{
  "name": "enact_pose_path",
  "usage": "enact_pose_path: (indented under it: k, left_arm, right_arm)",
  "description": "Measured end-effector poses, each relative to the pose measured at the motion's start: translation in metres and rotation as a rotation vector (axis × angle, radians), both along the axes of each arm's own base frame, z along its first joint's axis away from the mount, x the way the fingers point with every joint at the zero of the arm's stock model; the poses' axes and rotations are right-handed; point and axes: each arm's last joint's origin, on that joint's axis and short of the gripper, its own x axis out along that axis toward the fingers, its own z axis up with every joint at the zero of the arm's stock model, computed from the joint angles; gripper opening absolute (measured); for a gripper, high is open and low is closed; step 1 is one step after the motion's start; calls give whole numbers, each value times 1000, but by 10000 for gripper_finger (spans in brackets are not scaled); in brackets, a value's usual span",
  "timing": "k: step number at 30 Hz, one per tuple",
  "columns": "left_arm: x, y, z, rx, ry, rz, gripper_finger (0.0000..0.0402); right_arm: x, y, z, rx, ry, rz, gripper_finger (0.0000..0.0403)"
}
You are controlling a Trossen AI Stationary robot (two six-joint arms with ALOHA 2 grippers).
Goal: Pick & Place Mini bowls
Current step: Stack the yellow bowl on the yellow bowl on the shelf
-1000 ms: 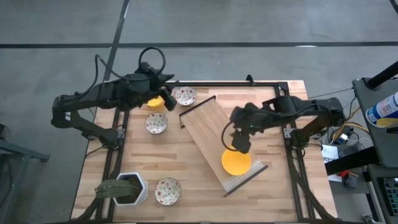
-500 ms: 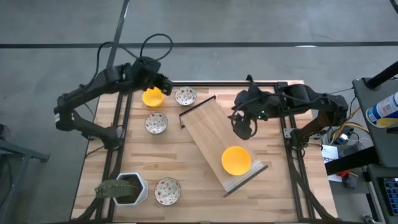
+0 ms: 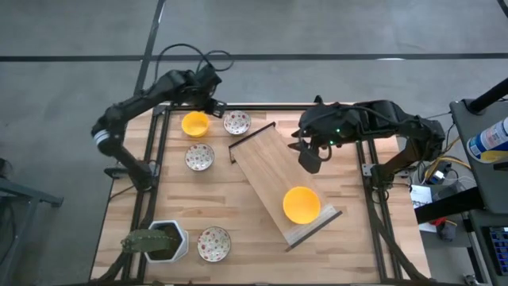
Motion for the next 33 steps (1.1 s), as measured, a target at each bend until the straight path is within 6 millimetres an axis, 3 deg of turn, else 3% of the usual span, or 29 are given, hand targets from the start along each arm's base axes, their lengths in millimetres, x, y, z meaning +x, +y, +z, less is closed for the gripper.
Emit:
enact_pose_path:
  k: [14,21,33]
  left_arm:
    - [23,44,-85,-209,262,8,122]
    - [15,46,-121,-245,295,42,122]
    - [8,39,-158,-277,302,36,122]
  right_arm:
    - [-6,0,14,-18,-52,19,160]
    - [-5,0,14,-30,-49,29,160]
    - [-4,-3,15,-50,-62,30,160]
